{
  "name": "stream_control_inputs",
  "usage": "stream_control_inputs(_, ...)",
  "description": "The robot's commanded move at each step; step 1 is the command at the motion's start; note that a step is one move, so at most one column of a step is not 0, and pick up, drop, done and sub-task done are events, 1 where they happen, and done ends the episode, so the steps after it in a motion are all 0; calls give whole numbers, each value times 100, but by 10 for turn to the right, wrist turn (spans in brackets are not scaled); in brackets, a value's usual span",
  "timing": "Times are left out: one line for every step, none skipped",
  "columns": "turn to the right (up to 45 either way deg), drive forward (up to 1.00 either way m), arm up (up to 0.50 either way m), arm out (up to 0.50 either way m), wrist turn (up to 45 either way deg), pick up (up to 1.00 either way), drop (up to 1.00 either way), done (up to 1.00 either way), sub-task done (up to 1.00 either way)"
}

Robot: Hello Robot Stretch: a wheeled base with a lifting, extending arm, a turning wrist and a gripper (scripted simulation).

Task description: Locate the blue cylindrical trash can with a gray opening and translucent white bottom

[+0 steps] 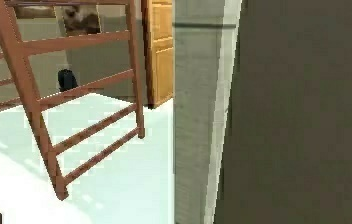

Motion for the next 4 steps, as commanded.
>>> stream_control_inputs(-450, 0, 0, 0, 0, 0, 0, 0, 0)
stream_control_inputs(-90, 0, 0, 0, 0, 0, 0, 0, 0)
stream_control_inputs(0, 45, 0, 0, 0, 0, 0, 0, 0)
stream_control_inputs(450, 0, 0, 0, 0, 0, 0, 0, 0)
